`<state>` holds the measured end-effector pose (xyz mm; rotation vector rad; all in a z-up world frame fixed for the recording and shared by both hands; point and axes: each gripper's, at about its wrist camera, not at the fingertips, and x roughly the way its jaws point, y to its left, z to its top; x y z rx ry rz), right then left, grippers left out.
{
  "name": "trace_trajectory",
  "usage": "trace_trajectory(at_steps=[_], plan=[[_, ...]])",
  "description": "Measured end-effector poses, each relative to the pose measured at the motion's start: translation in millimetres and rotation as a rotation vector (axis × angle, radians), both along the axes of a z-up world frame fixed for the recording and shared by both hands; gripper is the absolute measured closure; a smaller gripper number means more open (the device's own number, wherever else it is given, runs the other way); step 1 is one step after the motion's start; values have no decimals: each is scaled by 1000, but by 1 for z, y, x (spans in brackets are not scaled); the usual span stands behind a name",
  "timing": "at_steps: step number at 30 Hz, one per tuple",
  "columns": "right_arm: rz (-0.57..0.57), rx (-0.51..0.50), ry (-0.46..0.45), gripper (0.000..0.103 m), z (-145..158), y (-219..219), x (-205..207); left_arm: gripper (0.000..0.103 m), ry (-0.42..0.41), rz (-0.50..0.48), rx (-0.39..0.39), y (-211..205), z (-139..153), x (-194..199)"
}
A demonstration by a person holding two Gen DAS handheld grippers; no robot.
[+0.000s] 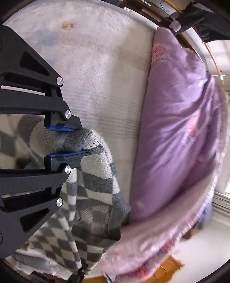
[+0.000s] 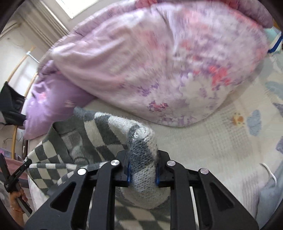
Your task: Fold large clothes
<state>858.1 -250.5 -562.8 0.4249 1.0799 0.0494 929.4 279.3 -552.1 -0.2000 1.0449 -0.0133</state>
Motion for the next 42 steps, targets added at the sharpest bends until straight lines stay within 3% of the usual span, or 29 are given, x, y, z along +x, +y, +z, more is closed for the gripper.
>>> trace_trajectory(at_steps=[5, 12, 15, 17, 23, 25, 29, 31, 32, 36, 37, 38, 41, 42], plan=[[-18, 56, -92, 86, 41, -7, -65, 86, -46, 32, -73, 12, 29, -88], [11, 94, -75, 86, 83, -18, -176, 86, -27, 70, -98, 27, 46, -224], [1, 101, -23, 86, 75, -31, -229, 86, 10, 85, -146, 37, 37, -279], [-10, 99, 8, 86, 64, -37, -258, 86, 36, 74, -124, 37, 25, -315], [31, -57, 238, 86, -17, -28, -334, 85, 226, 78, -98, 26, -44, -405], [59, -115, 269, 85, -40, -20, -347, 85, 272, 114, -104, 23, -71, -426], [64, -174, 305, 73, -47, -15, -355, 78, 330, 229, -129, 26, -91, -454], [63, -187, 320, 66, -36, -18, -362, 58, 329, 295, -161, 29, -84, -471], [60, -173, 333, 65, -28, -22, -367, 49, 298, 339, -191, 32, -73, -485], [-43, -69, 319, 55, 6, -40, -382, 44, 198, 458, -336, 37, -44, -506], [-95, 2, 308, 54, 12, -45, -383, 44, 179, 465, -366, 35, -38, -503], [-163, 113, 304, 54, 11, -52, -383, 42, 159, 476, -402, 33, -35, -498], [-318, 303, 351, 54, -11, -60, -384, 40, 165, 514, -513, 23, -49, -477], [-394, 368, 416, 53, -28, -61, -383, 40, 176, 529, -548, 20, -55, -472]])
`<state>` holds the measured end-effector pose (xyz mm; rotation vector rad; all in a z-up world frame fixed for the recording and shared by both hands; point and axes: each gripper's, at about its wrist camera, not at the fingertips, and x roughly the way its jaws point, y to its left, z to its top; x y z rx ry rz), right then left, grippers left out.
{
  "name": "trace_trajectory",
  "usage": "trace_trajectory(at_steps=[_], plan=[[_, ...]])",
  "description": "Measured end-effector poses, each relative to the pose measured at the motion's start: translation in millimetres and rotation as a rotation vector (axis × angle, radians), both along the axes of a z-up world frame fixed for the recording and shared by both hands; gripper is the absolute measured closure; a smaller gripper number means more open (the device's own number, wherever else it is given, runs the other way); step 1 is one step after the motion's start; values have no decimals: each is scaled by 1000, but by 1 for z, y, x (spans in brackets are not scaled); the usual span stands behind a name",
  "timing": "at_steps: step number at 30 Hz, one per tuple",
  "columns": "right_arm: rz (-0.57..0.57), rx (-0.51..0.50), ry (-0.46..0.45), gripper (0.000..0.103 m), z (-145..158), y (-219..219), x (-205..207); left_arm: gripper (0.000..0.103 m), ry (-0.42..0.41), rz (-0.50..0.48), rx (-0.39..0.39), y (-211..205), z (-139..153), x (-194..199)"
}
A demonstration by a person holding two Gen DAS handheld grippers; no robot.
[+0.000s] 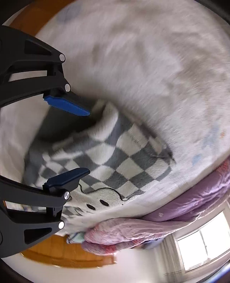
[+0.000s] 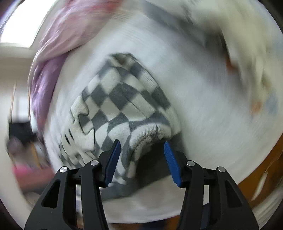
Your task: Fold large clothes
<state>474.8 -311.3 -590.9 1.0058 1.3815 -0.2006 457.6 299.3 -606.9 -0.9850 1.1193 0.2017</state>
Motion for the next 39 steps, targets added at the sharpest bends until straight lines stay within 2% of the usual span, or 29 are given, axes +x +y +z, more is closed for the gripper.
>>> trace_trajectory(at_steps=[1, 2, 3, 4, 5, 6, 7, 8, 10, 12, 15, 18, 19, 20, 21, 22, 23, 24, 26, 27, 28, 29, 31, 32, 34, 36, 39], plan=[[-66, 90, 27, 53, -14, 1, 0, 40, 12, 4, -43, -6, -8, 7], [-118, 181, 14, 55, -25, 2, 0, 39, 29, -6, -41, -13, -13, 12], [-151, 205, 23, 57, -36, 6, 2, 39, 68, -30, 0, -20, -20, 20], [-150, 152, 42, 60, -41, 8, 7, 40, 97, -49, 52, -30, -27, 27], [-130, 116, 18, 82, -43, 9, 12, 43, 111, -48, 76, -35, -33, 31], [-92, 83, 16, 89, -44, 12, 16, 59, 139, -52, 98, -37, -38, 32], [-48, 44, 34, 89, -45, 15, 19, 68, 191, -73, 137, -44, -44, 35], [13, 8, 39, 90, -44, 18, 23, 74, 194, -81, 157, -48, -44, 34], [101, -44, 52, 91, -44, 19, 24, 76, 207, -102, 223, -57, -42, 28], [177, -86, 71, 91, -50, 18, 20, 77, 236, -81, 221, -57, -48, 17], [238, -105, 99, 91, -76, 21, 21, 77, 271, -72, 217, -55, -66, 2], [318, -164, 106, 87, -81, 34, 34, 74, 261, -95, 230, -57, -71, 5], [340, -174, 110, 84, -74, 38, 36, 73, 250, -109, 227, -59, -70, 7], [353, -183, 117, 75, -65, 40, 37, 68, 232, -119, 214, -60, -67, 8], [359, -204, 125, 70, -55, 42, 36, 62, 210, -129, 192, -60, -64, 7], [373, -265, 131, 68, -37, 44, 35, 55, 196, -131, 168, -59, -61, 7], [400, -334, 117, 67, -17, 49, 34, 38, 166, -132, 133, -56, -54, 2], [433, -381, 98, 67, -3, 56, 35, 33, 149, -129, 127, -55, -48, -1], [520, -464, 30, 67, 26, 84, 42, 31, 108, -135, 144, -47, -35, -10], [559, -467, -46, 71, 40, 107, 50, 28, 99, -133, 161, -43, -31, -15], [577, -425, -131, 76, 50, 131, 61, 27, 98, -125, 190, -36, -29, -19], [590, -399, -181, 89, 53, 147, 71, 26, 105, -117, 201, -28, -30, -21], [643, -359, -281, 100, 49, 202, 108, 26, 125, -110, 181, -15, -36, -20], [648, -344, -314, 103, 46, 217, 120, 26, 137, -104, 185, -10, -41, -22], [667, -358, -356, 103, 32, 256, 163, 26, 132, -123, 183, 2, -54, -18], [681, -365, -357, 103, 18, 282, 193, 26, 145, -163, 202, 11, -62, -22], [711, -387, -300, 103, -22, 304, 225, 26, 142, -180, 162, 13, -72, -20]])
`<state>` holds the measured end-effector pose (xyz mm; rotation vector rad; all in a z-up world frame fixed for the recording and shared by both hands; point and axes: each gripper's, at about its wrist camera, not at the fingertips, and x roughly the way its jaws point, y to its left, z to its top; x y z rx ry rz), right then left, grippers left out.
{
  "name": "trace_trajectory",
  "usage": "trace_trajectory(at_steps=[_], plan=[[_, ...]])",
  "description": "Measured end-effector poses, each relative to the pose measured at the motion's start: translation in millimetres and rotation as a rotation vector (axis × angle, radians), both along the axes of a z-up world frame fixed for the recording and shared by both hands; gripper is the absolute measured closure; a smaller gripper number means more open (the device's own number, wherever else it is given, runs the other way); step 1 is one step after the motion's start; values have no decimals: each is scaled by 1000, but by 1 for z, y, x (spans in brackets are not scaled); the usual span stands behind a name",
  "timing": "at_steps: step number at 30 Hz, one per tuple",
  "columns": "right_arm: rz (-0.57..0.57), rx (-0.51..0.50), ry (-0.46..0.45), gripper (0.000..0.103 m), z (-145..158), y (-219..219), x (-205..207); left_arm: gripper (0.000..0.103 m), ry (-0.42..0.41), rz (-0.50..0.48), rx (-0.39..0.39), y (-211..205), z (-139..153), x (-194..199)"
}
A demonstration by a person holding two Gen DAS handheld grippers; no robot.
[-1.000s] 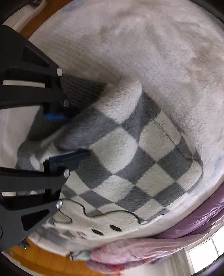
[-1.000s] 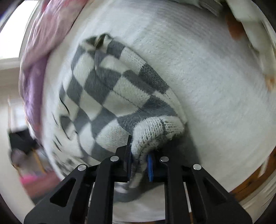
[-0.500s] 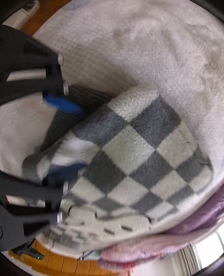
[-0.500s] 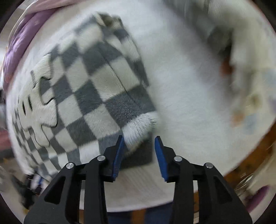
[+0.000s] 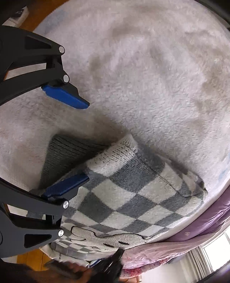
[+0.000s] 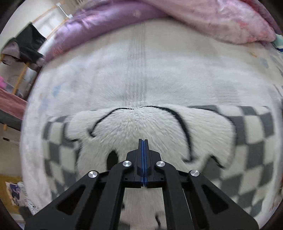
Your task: Fold large clothes
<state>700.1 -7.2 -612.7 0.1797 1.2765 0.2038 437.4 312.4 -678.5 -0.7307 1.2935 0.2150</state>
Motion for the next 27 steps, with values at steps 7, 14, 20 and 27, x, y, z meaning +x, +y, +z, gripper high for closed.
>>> trace_trajectory(at_steps=[7, 14, 20, 27], plan=[[-29, 0, 45, 103, -16, -4, -31, 26, -13, -4, -32, 1, -14, -2], [-53, 33, 250, 103, -45, -10, -153, 27, -25, 29, -85, 3, -14, -16], [-60, 47, 253, 103, -62, -4, -159, 45, -35, -11, -106, -6, -16, -12], [1, 55, 234, 87, -31, 14, -154, 84, -29, -81, -104, -20, -10, 11]])
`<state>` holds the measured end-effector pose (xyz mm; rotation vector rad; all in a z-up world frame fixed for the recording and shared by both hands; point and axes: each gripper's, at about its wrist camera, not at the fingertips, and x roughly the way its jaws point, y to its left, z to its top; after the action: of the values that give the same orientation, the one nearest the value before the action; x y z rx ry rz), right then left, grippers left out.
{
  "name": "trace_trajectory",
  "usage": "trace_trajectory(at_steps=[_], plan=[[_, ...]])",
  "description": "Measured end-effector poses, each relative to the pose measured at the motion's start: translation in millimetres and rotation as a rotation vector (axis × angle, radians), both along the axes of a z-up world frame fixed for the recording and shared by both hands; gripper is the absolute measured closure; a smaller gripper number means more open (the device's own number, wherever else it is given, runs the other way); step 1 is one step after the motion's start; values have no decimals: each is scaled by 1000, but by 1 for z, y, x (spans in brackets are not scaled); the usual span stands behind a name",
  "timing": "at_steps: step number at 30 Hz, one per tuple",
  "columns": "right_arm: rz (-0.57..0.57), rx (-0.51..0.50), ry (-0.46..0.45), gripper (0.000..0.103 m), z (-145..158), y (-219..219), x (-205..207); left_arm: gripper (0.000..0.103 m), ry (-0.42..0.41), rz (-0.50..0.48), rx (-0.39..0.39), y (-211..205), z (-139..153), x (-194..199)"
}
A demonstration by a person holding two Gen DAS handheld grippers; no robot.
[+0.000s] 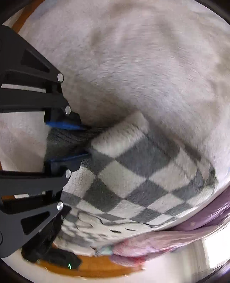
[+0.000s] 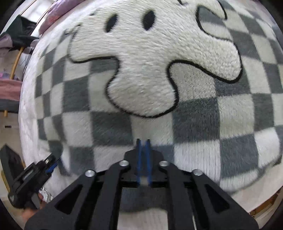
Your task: Fold large clothes
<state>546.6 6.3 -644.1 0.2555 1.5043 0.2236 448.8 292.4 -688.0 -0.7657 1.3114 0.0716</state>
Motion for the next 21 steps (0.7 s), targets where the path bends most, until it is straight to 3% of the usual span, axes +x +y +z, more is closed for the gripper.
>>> trace_trajectory(at_steps=[2, 3, 5, 9, 12, 21], plan=[[49, 67, -56, 78, 19, 19, -5, 88, -11, -9, -9, 1, 10, 1], [80, 83, -84, 60, 26, 26, -8, 89, -17, 2, -28, 4, 15, -1], [199, 106, -169, 39, 44, 53, -18, 90, -32, 28, -76, 10, 27, -4], [465, 154, -261, 34, 56, 104, -42, 90, -54, 63, -165, 16, 44, -5], [582, 139, -318, 34, 53, 133, -51, 90, -74, 43, -170, 13, 57, 1], [589, 81, -472, 30, 25, 167, -36, 94, -108, 48, -145, 6, 74, 9]])
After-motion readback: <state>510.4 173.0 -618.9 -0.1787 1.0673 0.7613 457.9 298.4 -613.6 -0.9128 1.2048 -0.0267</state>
